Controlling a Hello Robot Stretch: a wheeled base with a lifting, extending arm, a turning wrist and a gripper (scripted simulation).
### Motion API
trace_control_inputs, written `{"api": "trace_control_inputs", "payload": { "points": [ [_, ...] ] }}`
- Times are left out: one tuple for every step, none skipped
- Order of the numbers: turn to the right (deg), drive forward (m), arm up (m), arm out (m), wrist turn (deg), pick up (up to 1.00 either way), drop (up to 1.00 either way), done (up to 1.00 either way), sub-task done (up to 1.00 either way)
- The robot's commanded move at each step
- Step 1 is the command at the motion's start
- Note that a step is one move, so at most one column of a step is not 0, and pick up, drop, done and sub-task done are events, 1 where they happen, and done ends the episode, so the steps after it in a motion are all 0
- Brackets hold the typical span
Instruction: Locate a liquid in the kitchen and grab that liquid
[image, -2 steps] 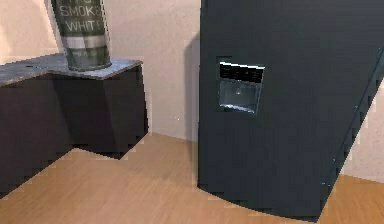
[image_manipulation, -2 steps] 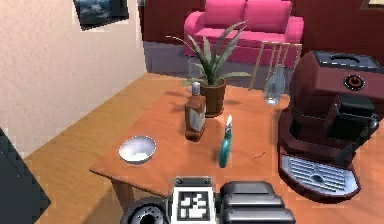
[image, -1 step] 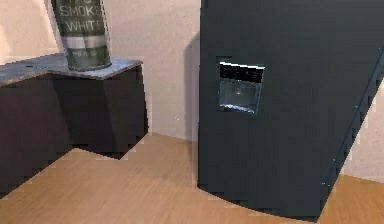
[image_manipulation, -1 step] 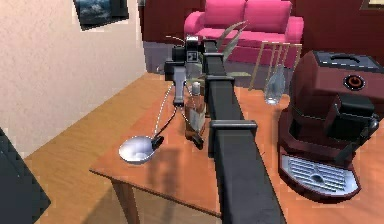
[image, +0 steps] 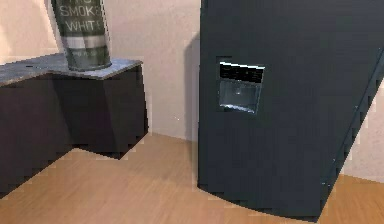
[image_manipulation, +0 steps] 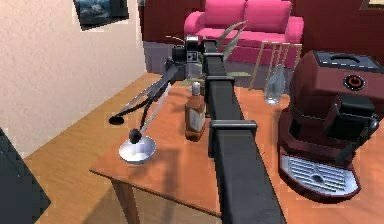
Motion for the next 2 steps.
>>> {"api": "trace_control_inputs", "payload": {
  "points": [
    [0.0, 0.0, 0.0, 0.0, 45.0, 0.0, 0.0, 0.0, 0.0],
    [0.0, 0.0, 0.0, 0.0, 45.0, 0.0, 0.0, 0.0, 0.0]
  ]
}}
